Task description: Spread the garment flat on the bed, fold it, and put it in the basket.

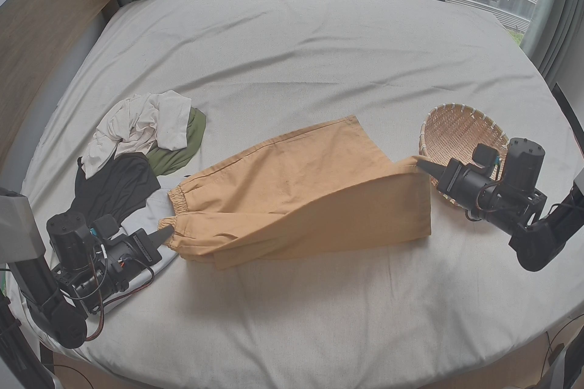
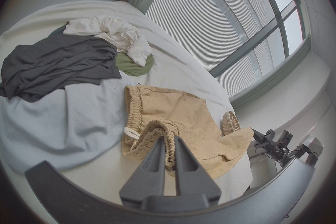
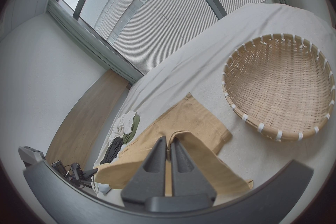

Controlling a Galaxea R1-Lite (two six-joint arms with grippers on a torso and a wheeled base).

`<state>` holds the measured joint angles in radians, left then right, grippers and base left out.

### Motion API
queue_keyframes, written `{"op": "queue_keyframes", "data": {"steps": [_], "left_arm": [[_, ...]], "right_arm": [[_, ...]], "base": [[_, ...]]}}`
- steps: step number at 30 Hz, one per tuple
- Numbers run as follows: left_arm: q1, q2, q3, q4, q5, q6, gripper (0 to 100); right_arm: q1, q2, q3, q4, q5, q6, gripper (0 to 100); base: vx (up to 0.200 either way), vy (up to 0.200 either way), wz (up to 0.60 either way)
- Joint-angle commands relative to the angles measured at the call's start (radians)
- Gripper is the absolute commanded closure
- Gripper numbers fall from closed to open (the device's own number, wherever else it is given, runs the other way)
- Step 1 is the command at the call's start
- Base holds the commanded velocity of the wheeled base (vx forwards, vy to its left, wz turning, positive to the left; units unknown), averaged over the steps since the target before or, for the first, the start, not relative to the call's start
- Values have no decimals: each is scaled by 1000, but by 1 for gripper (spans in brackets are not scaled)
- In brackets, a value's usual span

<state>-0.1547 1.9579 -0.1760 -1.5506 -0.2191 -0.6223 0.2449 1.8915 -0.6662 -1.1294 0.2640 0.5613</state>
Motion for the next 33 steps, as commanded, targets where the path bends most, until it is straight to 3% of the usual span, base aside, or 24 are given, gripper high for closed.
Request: {"op": "queue_keyframes", "data": {"steps": [1, 20, 26, 33], "left_arm": [[12, -5, -16, 0, 17, -10, 100], [52, -14, -31, 0, 17, -37, 100], [64, 1, -91, 3, 20, -62, 100], [64, 24, -125, 18, 18, -66, 100]], "right_arm": [[-10, -11, -73, 45, 0, 0, 100], [-13, 3, -283, 215, 3, -1, 100], [-13, 52, -403, 313, 1, 0, 100], [-15, 112, -461, 324, 0, 0, 100]], "base": [[0, 0, 0], [0, 0, 0], [0, 0, 0], [0, 0, 0]]}}
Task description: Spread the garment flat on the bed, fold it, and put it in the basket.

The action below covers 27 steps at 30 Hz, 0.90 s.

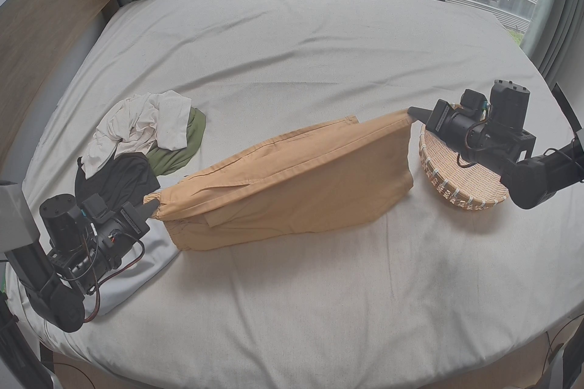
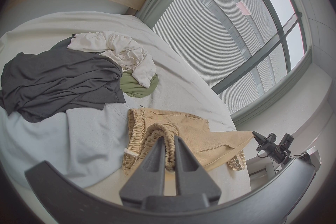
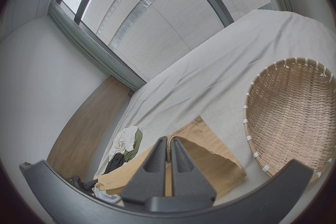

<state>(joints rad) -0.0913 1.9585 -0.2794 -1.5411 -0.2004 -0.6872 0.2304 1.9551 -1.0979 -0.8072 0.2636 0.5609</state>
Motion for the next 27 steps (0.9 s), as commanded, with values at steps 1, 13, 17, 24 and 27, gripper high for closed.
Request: {"op": "queue_keyframes", "data": {"steps": [1, 13, 17, 24, 27], "left_arm": [[2, 30, -27, 16, -1, -2, 100], [13, 53, -87, 50, 1, -43, 100], [18, 53, -103, 61, 1, -43, 100], [28, 80, -152, 93, -1, -43, 100], [27, 86, -155, 95, -1, -43, 100]], "right_arm": [[0, 57, -36, 2, 0, 1, 100], [3, 117, -125, 53, 0, 4, 100], [9, 139, -155, 57, 0, 4, 100], [10, 183, -229, 88, -3, 4, 100], [12, 196, -249, 92, -3, 4, 100]], "base": [[0, 0, 0], [0, 0, 0], [0, 0, 0], [0, 0, 0], [0, 0, 0]]}}
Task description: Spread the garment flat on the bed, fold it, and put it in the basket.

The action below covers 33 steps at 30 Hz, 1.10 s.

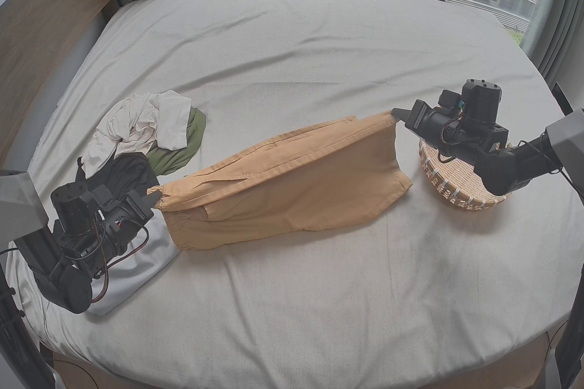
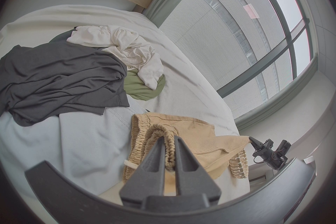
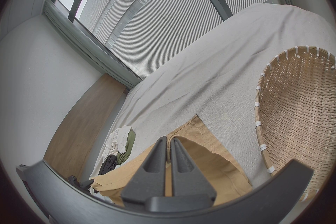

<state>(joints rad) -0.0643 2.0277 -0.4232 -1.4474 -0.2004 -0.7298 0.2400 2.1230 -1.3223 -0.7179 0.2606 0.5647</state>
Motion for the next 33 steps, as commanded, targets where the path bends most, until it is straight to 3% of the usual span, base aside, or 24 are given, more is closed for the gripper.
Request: {"op": "queue_keyframes", "data": {"steps": [1, 5, 6, 14, 20, 28, 33], "left_arm": [[-2, 19, -11, 1, -2, -2, 100], [-6, 32, -20, 6, -8, -2, 100], [-6, 37, -22, 6, -8, -2, 0], [38, 72, -58, 9, 30, -7, 0], [31, 43, -29, -4, 36, -7, 0], [-63, -70, 138, -44, -36, -2, 0], [-69, -75, 187, -102, -83, 12, 0]], "right_arm": [[2, 35, -35, 3, 0, 0, 100], [1, 54, -63, 8, 0, 1, 100], [1, 60, -74, 9, -1, 4, 0], [-2, 66, -86, 8, -20, 27, 0], [-8, 5, 40, 8, -21, 27, 0], [-2, -28, 319, -69, -20, 90, 0], [-1, -24, 391, -114, -20, 123, 0]], "base": [[0, 0, 0], [0, 0, 0], [0, 0, 0], [0, 0, 0], [0, 0, 0], [0, 0, 0], [0, 0, 0]]}}
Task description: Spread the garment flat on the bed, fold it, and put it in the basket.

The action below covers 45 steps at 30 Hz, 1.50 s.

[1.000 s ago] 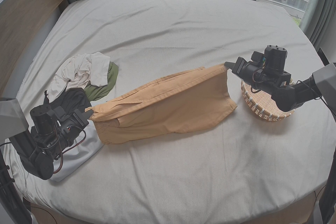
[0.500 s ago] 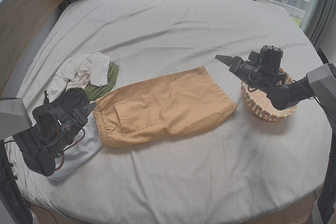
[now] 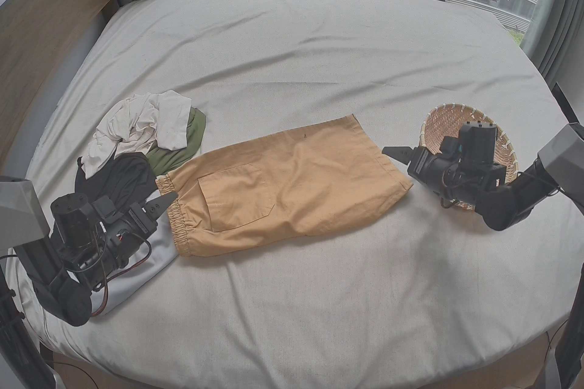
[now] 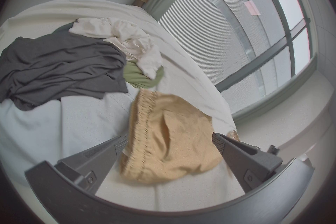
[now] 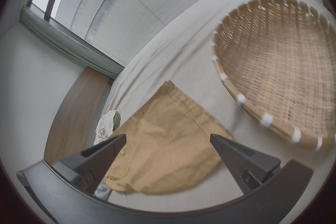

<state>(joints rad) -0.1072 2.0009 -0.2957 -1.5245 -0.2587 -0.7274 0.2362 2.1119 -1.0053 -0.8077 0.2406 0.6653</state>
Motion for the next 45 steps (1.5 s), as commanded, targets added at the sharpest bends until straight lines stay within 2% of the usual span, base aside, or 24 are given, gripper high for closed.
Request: {"op": "queue_keyframes", "data": {"steps": [1, 7, 13, 17, 30, 36, 44, 45], "left_arm": [[-28, -48, 75, -25, -30, 34, 0], [-38, -47, 89, -25, -31, 94, 0], [-51, -50, 86, -25, -30, 95, 0], [-62, -48, 83, -25, -22, 94, 0], [-60, -47, 81, -25, -19, 94, 0], [-54, -43, 78, -25, -17, 95, 0], [-48, -37, 79, -22, -16, 94, 0], [-48, -34, 81, -22, -16, 94, 0]], "right_arm": [[3, -7, 97, -25, -1, 28, 0], [5, 57, 96, -27, -23, 33, 0], [8, 108, 68, -27, -32, 36, 0], [31, 152, -1, -41, -47, 77, 0], [72, 257, -179, -15, -75, 97, 0], [92, 272, -208, -59, -93, 172, 0], [94, 330, -199, -153, -132, 175, 0], [94, 335, -194, -162, -133, 175, 100]], "base": [[0, 0, 0], [0, 0, 0], [0, 0, 0], [0, 0, 0], [0, 0, 0], [0, 0, 0], [0, 0, 0], [0, 0, 0]]}}
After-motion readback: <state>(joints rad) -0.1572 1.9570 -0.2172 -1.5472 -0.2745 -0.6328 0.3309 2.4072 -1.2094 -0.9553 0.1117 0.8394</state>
